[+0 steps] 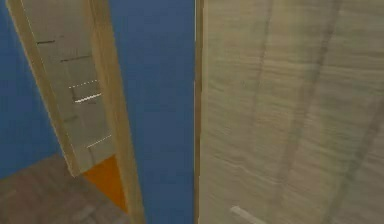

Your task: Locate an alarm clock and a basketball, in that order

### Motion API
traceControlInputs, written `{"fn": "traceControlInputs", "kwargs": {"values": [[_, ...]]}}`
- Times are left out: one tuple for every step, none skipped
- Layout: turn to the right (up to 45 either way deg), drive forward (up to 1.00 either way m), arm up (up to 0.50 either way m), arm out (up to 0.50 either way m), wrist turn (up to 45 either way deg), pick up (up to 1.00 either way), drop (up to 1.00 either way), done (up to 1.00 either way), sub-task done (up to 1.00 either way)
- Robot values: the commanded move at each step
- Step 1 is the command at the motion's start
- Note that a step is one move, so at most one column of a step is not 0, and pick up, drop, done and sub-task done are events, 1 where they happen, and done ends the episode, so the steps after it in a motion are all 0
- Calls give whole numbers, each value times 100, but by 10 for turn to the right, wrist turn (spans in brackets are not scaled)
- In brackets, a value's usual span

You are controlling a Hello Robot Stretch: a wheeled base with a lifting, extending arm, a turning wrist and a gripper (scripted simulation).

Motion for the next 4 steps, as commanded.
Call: {"fn": "traceControlInputs", "kwargs": {"values": [[-450, 0, 0, 0, 0, 0, 0, 0, 0], [-60, 0, 0, 0, 0, 0, 0, 0, 0], [0, 100, 0, 0, 0, 0, 0, 0, 0], [-450, 0, 0, 0, 0, 0, 0, 0, 0]]}}
